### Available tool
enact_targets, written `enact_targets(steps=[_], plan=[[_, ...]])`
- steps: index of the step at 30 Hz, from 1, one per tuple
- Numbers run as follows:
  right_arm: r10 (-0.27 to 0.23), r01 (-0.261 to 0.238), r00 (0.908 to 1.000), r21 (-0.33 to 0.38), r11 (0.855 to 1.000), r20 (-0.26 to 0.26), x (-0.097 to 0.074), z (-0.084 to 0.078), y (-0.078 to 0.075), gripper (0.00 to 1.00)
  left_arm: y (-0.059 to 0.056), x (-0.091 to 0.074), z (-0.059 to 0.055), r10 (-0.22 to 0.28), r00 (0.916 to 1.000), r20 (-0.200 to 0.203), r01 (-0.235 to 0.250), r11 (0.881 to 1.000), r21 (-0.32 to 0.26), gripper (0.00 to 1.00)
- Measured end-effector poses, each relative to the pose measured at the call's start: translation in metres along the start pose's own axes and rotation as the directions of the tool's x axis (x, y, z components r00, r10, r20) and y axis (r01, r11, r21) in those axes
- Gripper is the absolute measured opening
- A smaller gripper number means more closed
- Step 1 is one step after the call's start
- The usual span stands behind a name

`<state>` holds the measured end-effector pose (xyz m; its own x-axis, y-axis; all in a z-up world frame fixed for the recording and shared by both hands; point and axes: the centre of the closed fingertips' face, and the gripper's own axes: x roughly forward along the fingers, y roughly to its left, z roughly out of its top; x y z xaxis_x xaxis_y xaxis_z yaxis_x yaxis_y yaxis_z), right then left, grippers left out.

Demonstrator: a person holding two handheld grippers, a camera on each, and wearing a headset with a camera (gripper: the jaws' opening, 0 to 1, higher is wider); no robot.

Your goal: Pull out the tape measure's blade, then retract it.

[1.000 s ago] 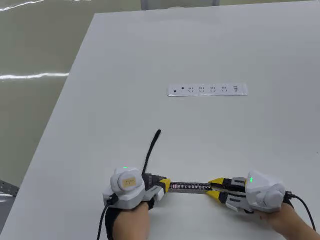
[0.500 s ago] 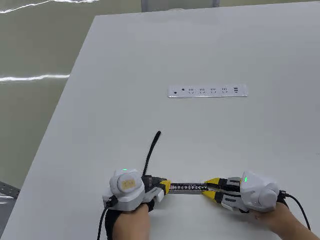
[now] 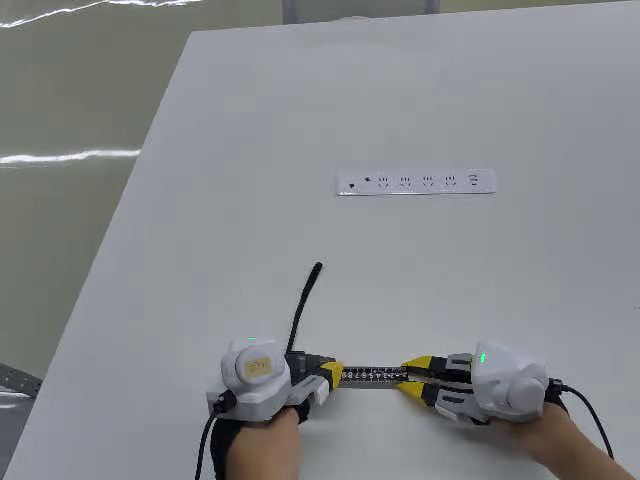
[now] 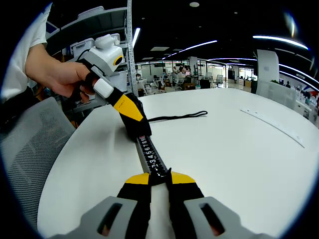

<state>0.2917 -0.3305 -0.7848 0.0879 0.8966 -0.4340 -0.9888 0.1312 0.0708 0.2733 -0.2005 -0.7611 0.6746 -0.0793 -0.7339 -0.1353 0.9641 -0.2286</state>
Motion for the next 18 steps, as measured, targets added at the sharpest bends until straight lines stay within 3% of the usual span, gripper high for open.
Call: enact_targets(steps=[18], plan=[[0.005,-0.005,1.0,0.007,1.0,-0.004,0.012,0.004,-0.001,0.12,0.002,-0.002,0.001,0.0,1.0,0.005,0.0,1.0,-0.014,0.59]])
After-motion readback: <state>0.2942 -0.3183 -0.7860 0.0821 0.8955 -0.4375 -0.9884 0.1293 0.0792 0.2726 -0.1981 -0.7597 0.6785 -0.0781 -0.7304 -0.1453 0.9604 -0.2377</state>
